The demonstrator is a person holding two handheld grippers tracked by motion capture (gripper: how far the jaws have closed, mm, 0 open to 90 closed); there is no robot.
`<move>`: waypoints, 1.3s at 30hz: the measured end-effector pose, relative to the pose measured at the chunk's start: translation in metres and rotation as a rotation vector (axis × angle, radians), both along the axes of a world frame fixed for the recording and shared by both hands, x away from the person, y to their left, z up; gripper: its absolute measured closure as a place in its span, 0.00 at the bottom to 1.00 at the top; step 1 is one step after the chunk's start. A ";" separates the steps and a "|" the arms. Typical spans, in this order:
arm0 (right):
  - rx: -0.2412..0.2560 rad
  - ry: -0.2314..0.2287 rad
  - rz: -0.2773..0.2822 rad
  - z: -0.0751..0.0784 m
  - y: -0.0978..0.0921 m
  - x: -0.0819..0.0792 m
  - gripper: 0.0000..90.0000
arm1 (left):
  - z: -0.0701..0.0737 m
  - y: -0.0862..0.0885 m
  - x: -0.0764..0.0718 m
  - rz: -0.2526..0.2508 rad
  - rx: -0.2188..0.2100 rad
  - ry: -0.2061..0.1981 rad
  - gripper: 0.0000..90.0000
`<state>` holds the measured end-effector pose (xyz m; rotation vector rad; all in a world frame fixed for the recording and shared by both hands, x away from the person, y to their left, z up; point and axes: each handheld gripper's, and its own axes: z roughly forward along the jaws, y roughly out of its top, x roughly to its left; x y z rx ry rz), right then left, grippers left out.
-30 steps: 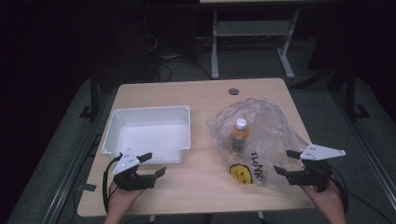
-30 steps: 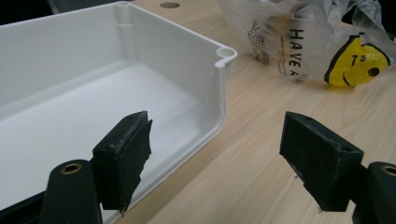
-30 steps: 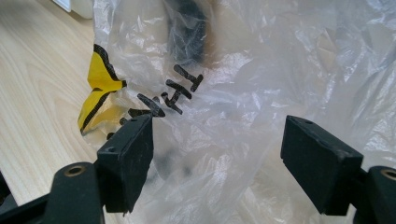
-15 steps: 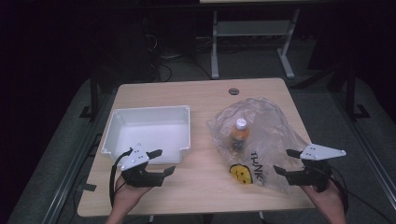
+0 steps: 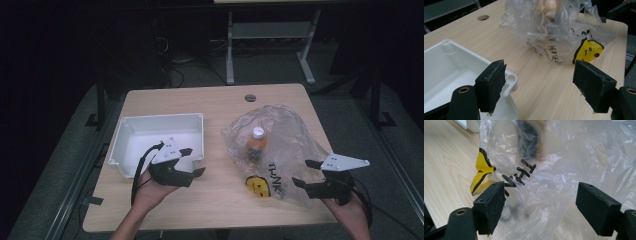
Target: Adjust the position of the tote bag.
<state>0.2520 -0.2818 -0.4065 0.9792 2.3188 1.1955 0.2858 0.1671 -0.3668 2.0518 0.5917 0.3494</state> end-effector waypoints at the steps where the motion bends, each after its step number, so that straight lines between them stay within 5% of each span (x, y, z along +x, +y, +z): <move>1: 0.000 -0.004 0.003 0.000 0.000 0.000 0.25 | 0.002 -0.005 0.003 -0.008 0.001 0.006 0.28; 26: 0.011 -0.009 0.018 0.001 0.001 0.004 0.26 | 0.033 -0.097 0.058 -0.164 0.080 0.029 0.29; 39: 0.012 -0.030 0.011 0.004 0.000 0.000 0.27 | 0.028 -0.123 0.071 -0.163 0.107 0.025 0.28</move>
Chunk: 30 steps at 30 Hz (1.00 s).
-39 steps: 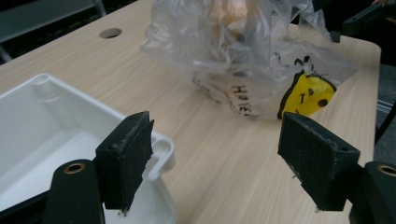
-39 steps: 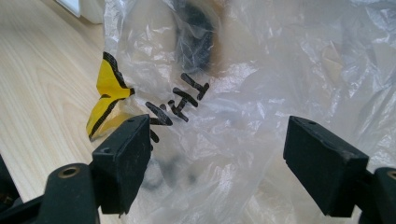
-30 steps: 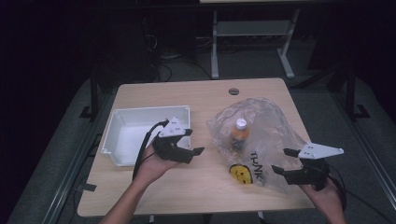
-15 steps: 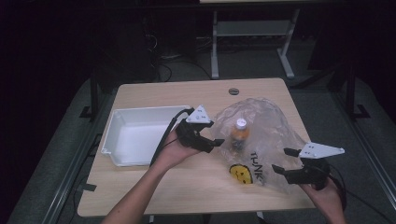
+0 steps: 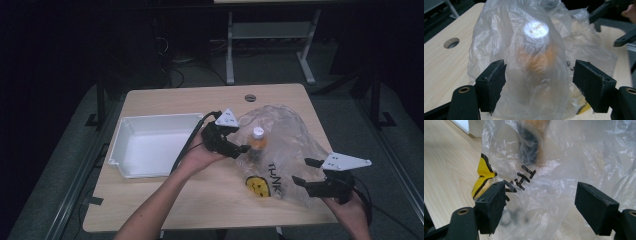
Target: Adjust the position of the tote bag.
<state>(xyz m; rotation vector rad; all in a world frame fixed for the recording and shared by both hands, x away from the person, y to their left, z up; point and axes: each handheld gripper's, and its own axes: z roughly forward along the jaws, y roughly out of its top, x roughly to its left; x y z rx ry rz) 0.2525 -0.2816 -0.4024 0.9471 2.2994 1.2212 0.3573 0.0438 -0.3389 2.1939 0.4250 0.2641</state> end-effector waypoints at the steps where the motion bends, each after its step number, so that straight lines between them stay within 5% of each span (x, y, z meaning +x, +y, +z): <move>1: 0.000 -0.001 0.000 0.000 0.000 0.000 0.27 | 0.000 -0.002 0.002 -0.001 0.009 -0.002 0.29; 7: -0.003 -0.005 -0.006 0.001 0.000 -0.002 0.27 | -0.004 -0.010 0.009 0.001 0.041 -0.006 0.37; 16: -0.003 -0.010 -0.011 0.002 -0.002 -0.003 0.28 | -0.010 -0.012 0.014 -0.036 0.072 0.015 0.73; 20: -0.007 -0.015 -0.010 0.002 0.000 -0.004 0.29 | -0.011 -0.013 0.011 -0.059 0.109 -0.010 0.92; 30: -0.014 -0.012 -0.010 0.002 0.000 -0.005 0.30 | -0.027 -0.001 0.010 -0.075 0.159 0.012 1.00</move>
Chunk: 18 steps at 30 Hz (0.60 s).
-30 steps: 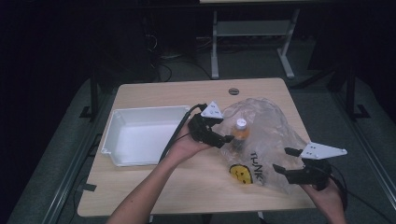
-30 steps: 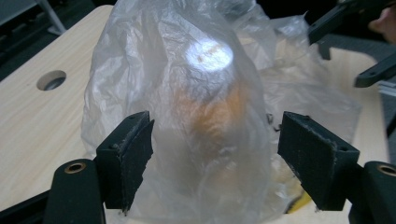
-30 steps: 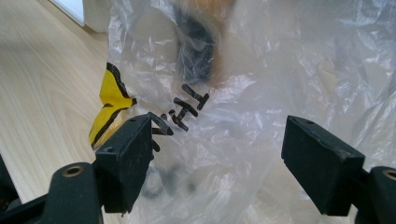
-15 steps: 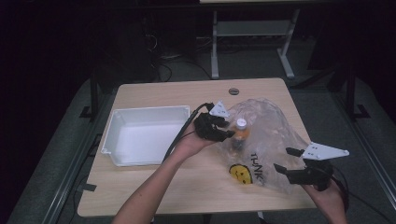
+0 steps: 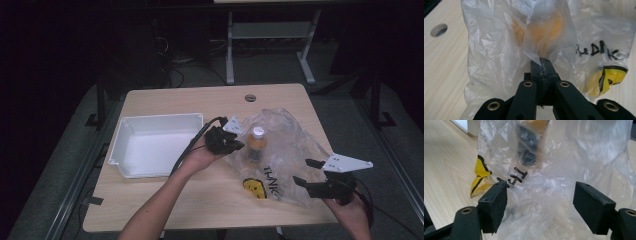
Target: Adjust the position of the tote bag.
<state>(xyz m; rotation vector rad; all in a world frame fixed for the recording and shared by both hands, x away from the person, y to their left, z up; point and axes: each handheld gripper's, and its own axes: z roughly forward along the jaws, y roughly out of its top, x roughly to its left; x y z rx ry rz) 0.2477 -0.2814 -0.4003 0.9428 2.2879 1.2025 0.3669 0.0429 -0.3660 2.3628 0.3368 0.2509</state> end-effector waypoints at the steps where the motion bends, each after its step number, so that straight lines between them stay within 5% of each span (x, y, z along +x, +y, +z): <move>1: -0.001 0.002 0.000 0.000 0.000 0.000 0.30 | -0.002 0.002 0.000 0.001 0.003 -0.001 1.00; 18: -0.047 0.014 0.018 -0.003 0.007 0.001 0.42 | -0.035 0.024 -0.011 0.035 0.041 0.041 1.00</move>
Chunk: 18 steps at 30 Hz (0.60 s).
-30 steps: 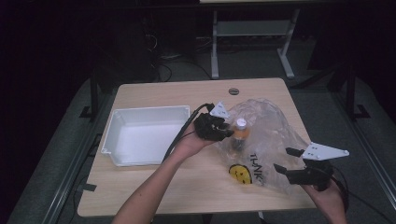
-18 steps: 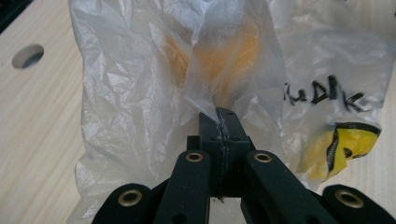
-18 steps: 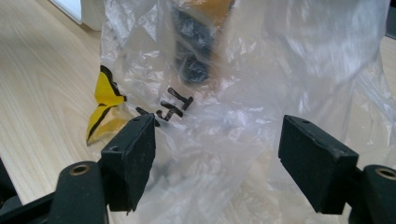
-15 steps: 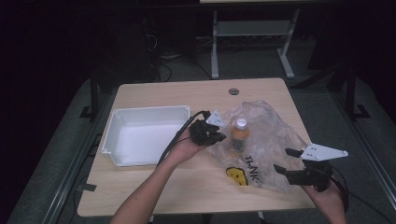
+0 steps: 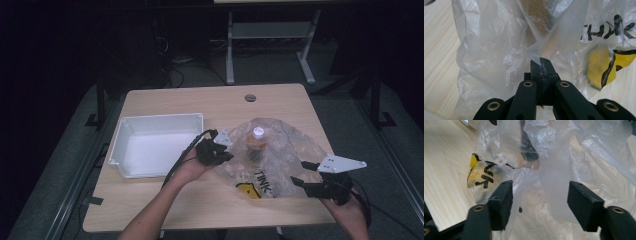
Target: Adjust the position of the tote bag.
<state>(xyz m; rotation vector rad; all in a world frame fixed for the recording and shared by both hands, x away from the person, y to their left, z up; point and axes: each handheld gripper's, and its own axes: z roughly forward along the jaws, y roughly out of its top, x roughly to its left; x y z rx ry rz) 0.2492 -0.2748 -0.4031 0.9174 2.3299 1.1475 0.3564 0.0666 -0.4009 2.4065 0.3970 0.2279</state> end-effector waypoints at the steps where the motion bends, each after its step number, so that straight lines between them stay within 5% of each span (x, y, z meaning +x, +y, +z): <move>1: -0.002 -0.001 0.000 0.000 0.000 0.000 0.43 | -0.002 0.001 0.000 -0.001 0.004 0.005 1.00; 9: -0.021 0.006 -0.003 -0.002 0.000 0.006 0.61 | -0.011 0.002 -0.003 -0.002 0.015 0.044 1.00; 12: -0.030 0.030 0.014 -0.002 0.003 0.010 0.82 | -0.010 0.004 -0.003 0.000 0.005 0.050 0.96; 18: -0.049 0.046 0.052 -0.003 0.009 0.013 0.99 | -0.004 0.013 -0.005 0.004 -0.017 0.061 0.87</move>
